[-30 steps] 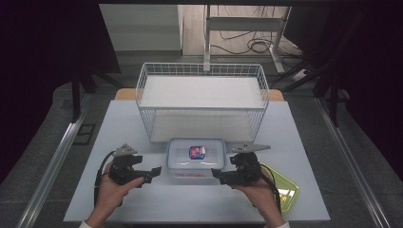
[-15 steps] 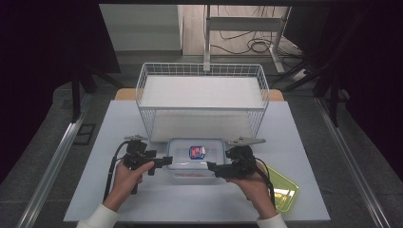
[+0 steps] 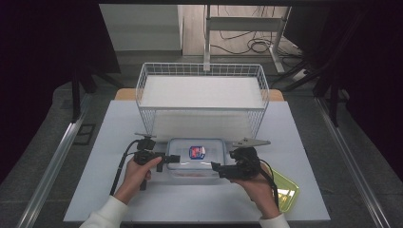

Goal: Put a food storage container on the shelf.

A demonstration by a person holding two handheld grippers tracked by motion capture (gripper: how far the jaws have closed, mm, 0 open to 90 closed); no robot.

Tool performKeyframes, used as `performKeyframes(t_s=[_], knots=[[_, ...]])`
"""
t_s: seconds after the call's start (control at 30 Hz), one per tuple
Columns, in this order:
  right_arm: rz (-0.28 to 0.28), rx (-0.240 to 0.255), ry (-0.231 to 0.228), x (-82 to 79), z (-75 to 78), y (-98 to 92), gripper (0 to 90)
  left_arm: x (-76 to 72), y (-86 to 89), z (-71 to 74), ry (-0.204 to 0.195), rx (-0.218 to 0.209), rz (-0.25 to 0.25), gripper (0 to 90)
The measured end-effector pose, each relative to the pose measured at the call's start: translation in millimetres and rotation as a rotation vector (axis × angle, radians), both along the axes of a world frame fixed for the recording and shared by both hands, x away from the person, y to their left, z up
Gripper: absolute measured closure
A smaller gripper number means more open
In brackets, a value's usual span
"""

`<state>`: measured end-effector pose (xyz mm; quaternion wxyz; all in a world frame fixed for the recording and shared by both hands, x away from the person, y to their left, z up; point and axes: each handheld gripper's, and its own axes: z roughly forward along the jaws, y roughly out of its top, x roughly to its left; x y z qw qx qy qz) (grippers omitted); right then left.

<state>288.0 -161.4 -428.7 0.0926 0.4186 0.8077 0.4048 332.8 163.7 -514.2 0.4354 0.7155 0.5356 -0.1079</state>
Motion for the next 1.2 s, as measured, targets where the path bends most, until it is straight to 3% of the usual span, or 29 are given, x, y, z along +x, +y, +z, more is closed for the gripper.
performKeyframes(t_s=[0.17,0.3,0.43,0.7,0.83,1.2], knots=[[-0.003,-0.006,0.002,0.8,-1.5,-2.8,18.8,4.0,-3.6,-7.4,0.039,-0.055,-0.033,12.2],[-0.009,-0.005,0.002,2.0,-1.7,-3.2,19.1,4.2,-1.4,-7.2,0.028,-0.060,-0.032,13.9],[-0.015,-0.010,0.010,6.0,-3.4,-3.1,19.6,2.8,3.5,-3.6,0.001,-0.062,-0.017,23.0],[-0.058,-0.005,0.071,27.8,-8.5,0.4,21.9,3.0,7.3,-4.2,0.006,-0.081,-0.011,27.9],[-0.076,0.013,0.110,39.1,-12.9,0.0,21.9,2.8,8.1,-4.3,0.002,-0.080,-0.019,28.4],[-0.085,0.038,0.159,49.5,-21.1,1.4,21.0,-3.6,6.9,0.9,-0.040,-0.043,-0.039,29.2]])
